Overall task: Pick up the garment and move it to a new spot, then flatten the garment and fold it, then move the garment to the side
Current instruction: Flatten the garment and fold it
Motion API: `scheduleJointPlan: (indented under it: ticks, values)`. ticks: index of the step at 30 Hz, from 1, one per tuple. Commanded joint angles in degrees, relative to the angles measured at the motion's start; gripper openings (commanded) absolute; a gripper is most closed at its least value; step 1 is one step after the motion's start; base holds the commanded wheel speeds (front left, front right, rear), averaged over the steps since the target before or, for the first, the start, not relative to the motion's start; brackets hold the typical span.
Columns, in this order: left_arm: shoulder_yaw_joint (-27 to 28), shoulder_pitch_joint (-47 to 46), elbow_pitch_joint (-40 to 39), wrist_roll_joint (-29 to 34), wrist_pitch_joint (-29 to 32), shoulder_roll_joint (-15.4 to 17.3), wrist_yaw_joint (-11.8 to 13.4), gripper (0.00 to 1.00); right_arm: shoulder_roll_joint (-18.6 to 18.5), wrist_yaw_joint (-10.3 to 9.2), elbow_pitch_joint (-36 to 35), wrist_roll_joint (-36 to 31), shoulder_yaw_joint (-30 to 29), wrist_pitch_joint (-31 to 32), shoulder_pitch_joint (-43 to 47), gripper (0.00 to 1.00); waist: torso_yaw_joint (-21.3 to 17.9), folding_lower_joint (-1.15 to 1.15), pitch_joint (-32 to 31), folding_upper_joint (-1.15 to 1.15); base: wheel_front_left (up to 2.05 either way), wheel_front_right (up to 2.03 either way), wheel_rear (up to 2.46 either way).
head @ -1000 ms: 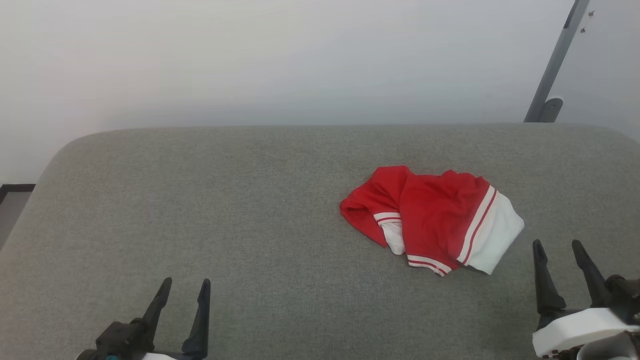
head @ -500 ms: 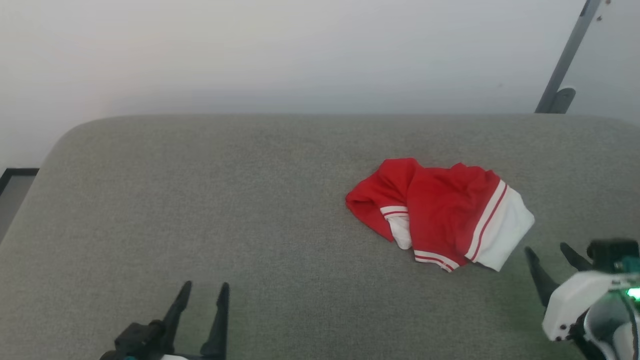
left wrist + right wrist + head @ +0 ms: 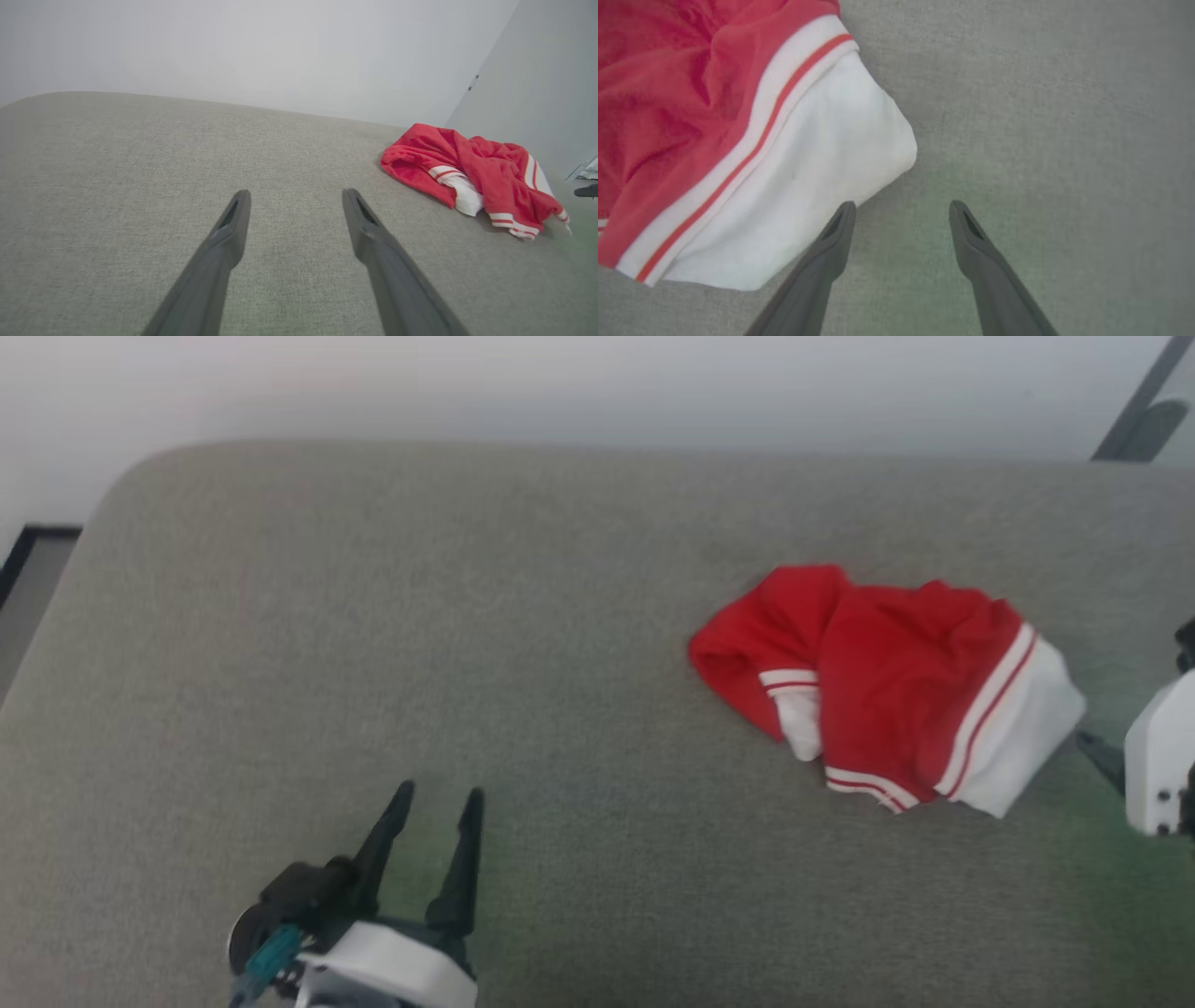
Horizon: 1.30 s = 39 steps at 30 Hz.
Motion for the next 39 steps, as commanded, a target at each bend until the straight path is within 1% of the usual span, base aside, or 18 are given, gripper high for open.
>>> scheduleJointPlan:
  ticks: [1,7,12,13,14,16,17,18,23,25,28,34,39]
  values:
    - [-0.1,-1.0,0.2,-0.1,-0.3,-0.1,-0.1,1.0,0.0,-0.1,0.3,0.2,0.0,0.5,-1.1,1.0,1.2,0.0,2.0,0.0,0.0,0.0,0.0]
    - [-1.8,-4.4,0.5,-0.5,-0.3,-0.8,-0.1,1.0,-0.8,-0.1,4.1,-0.4,0.5,3.6,-6.1,1.0,3.1,0.0,6.1,0.0,0.0,0.0,0.0]
    - [-2.0,-5.8,1.0,-0.8,-0.3,-1.0,-0.1,1.0,-1.2,-0.1,5.8,0.8,2.4,4.4,-6.7,1.0,3.7,0.0,7.5,0.0,0.0,0.0,0.0]
    - [-2.0,-6.0,1.0,-0.8,-0.3,-1.0,-0.1,1.0,-1.4,-0.1,5.9,1.0,3.0,4.6,-6.6,0.95,3.7,0.0,7.6,0.0,0.0,0.0,0.0]
    - [-2.0,-6.1,1.1,-0.9,-0.3,-1.1,-0.1,1.0,-1.5,-0.1,5.9,1.3,3.4,4.5,-6.6,0.66,3.6,0.0,7.7,0.0,0.0,0.0,0.0]
    - [-1.8,-6.3,1.2,-0.9,-0.3,-1.1,-0.1,1.0,-1.8,-0.1,6.2,2.1,4.2,4.9,-6.6,0.22,3.3,0.0,7.8,0.0,0.0,0.0,0.0]
    - [-1.8,-6.3,1.2,-0.9,-0.3,-1.1,-0.1,1.0,-1.8,-0.1,6.3,2.6,4.4,4.9,-6.7,0.03,3.1,0.0,7.9,0.0,0.0,0.0,0.0]
    - [-1.8,-6.4,1.3,-1.0,-0.3,-1.1,-0.1,1.0,-1.9,-0.1,6.3,3.0,4.5,4.7,-6.9,0.0,2.9,0.0,7.9,0.0,0.0,0.0,0.0]
    - [-1.8,-6.6,1.4,-1.1,-0.3,-0.5,-0.1,1.0,-2.5,-0.12,6.7,4.0,5.0,2.8,-7.9,0.0,1.3,0.0,7.4,0.0,0.0,0.0,0.0]
    - [-1.6,-6.7,1.3,-1.2,-0.3,-0.4,-0.1,1.0,-2.7,-0.11,6.8,4.5,4.2,1.6,-8.1,0.0,0.6,0.0,7.1,0.0,0.0,0.0,0.0]
    - [-1.5,-6.8,1.0,-1.3,-0.3,-0.1,-0.1,1.0,-4.3,-0.11,6.7,5.0,2.5,-0.2,-7.3,0.0,-0.4,0.0,6.9,0.0,0.0,0.0,0.0]
    - [-1.9,-7.4,0.8,-1.6,-0.3,0.8,-0.1,1.0,-8.0,-0.1,7.4,4.7,-3.7,-4.1,-5.5,0.0,-2.1,0.0,7.7,0.0,0.0,0.0,0.0]
    - [-2.5,-7.9,1.0,-1.8,-0.3,1.3,-0.1,1.0,-9.5,-0.1,11.0,2.7,-10.5,-8.8,-4.1,0.0,-2.9,0.0,8.5,0.0,0.0,0.0,0.0]
